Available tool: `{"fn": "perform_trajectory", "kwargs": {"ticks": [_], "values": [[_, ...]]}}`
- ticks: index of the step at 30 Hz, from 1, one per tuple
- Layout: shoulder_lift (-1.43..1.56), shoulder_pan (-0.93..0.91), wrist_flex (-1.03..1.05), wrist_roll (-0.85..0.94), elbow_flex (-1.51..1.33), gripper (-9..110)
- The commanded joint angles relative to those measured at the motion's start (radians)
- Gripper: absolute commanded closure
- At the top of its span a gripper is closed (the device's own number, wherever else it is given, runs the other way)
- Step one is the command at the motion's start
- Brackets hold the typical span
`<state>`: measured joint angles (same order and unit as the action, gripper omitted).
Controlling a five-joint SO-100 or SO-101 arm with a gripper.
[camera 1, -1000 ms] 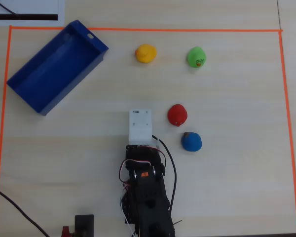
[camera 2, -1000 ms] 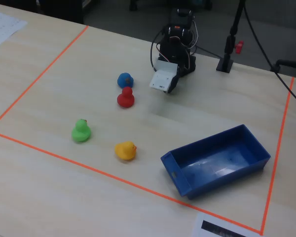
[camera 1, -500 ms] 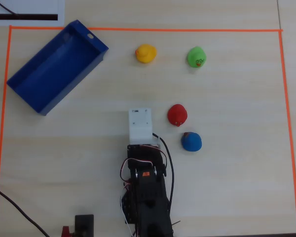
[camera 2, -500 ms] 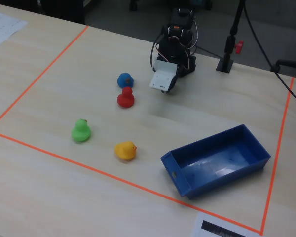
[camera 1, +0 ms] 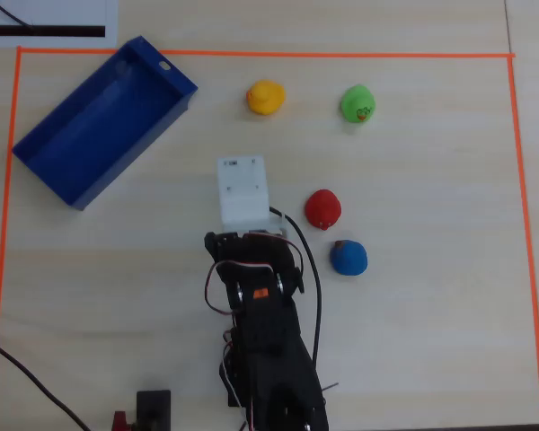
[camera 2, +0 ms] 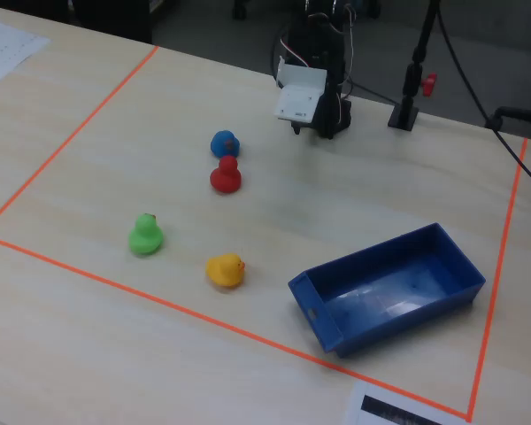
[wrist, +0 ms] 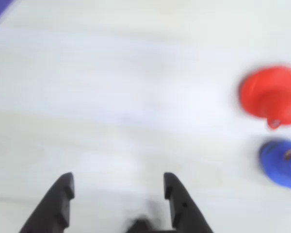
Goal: Grasp yellow duck and put it into box.
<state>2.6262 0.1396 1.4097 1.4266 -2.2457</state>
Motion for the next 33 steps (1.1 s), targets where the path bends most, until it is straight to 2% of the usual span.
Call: {"fn": "perform_trajectory", "kwargs": {"ticks": [1, 5, 11, 19, 33], "values": [[-0.268, 0.02, -0.132, -0.008, 0.218, 72], [-0.451, 0.006, -0.276, 0.011, 0.345, 68], [-0.612, -0.074, -0.568, 0.046, 0.367, 67], [-0.845, -0.15, -0.649, -0.08, 0.568, 67], [-1.266, -0.221, -0.692, -0.121, 0.848, 66]]}}
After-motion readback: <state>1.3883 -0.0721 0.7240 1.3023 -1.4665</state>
